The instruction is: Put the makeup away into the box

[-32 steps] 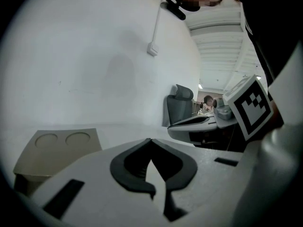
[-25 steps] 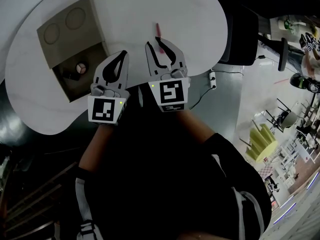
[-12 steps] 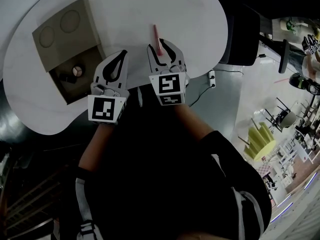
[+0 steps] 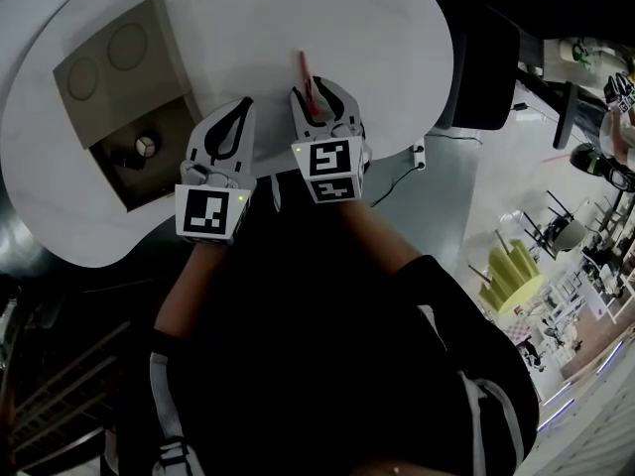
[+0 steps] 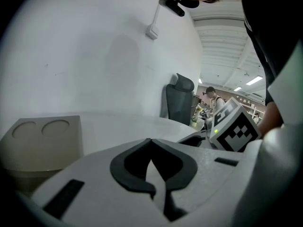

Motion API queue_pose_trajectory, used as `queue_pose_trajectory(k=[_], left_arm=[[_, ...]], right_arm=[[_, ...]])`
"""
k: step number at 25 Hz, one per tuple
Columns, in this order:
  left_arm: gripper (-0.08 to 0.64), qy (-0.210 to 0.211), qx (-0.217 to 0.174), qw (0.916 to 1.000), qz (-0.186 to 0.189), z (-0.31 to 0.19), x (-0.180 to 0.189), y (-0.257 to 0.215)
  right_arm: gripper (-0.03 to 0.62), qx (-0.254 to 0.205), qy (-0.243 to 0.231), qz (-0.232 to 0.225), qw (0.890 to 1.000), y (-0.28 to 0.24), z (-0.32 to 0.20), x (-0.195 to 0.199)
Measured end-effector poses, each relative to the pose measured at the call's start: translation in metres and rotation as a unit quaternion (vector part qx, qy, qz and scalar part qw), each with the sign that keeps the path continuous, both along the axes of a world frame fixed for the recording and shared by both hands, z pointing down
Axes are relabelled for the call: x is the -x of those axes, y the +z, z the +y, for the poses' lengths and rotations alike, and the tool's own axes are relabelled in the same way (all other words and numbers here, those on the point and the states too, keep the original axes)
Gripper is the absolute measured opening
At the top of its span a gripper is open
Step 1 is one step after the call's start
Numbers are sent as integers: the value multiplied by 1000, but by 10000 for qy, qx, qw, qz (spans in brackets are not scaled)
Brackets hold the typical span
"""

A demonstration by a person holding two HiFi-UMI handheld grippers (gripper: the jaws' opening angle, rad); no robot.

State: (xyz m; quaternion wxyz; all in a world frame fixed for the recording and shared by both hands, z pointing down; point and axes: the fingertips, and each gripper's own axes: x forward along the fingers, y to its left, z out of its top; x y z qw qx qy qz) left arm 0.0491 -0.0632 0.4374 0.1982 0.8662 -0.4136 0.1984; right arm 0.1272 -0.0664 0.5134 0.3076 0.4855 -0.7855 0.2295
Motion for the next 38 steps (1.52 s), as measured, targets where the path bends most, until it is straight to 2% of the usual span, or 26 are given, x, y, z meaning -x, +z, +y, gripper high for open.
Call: queue_pose_trajectory(k=[3,7,12,18,29,38], left_arm=[[3,6,20,10000,7,-2,-3,2],[3,1,14,10000,20,0,-3,3],[3,-24,-1,10000,1,2,-1,-1],[3,-84,-60,9999,0,7,8,-5],[3,-365,-241,9990,56,21,39,-19],[3,-778,-307,9965,49,31,84,-20]], right_arm=[[148,97,-6,38,9999,4,0,-3],[72,142,-39,226,9996,7,2,-6],[64,166,-88,224,9996,4,1,-6],[63,-78,-110,31,9999,-13,-1,5],[63,-674,-361,-342,9965,-73,-6,51],[63,-711,-812,-410,9933,-75,2,103]])
